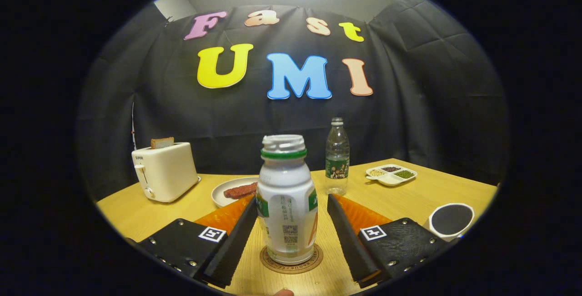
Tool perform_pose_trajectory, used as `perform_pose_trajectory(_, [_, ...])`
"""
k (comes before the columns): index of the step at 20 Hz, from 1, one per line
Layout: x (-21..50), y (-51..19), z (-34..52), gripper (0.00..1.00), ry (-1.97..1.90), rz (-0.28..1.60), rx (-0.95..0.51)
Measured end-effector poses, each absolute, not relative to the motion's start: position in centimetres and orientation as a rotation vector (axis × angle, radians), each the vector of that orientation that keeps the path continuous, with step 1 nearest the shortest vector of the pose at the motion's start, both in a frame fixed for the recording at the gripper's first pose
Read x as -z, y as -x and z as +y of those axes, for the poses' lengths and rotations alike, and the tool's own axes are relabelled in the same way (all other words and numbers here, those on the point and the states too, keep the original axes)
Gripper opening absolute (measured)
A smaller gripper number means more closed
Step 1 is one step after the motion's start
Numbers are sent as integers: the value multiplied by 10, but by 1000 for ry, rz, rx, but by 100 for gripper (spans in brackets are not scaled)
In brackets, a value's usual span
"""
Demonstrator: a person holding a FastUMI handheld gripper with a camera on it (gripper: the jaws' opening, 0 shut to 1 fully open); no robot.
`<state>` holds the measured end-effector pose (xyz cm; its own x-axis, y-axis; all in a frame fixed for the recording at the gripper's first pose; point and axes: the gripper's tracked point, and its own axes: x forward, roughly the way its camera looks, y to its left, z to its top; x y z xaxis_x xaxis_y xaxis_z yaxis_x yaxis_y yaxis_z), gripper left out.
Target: Take the bottle from table, then pour the juice into the cup, finally place the bottle on the coaster
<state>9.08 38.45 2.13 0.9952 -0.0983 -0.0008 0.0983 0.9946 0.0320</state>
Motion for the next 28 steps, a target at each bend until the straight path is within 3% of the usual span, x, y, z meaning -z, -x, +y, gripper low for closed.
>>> perform_pose_trajectory(13, [-184,-42,388,92,-93,-309,41])
perform_pose_trajectory(28, [-184,-3,314,92,-40,-298,78])
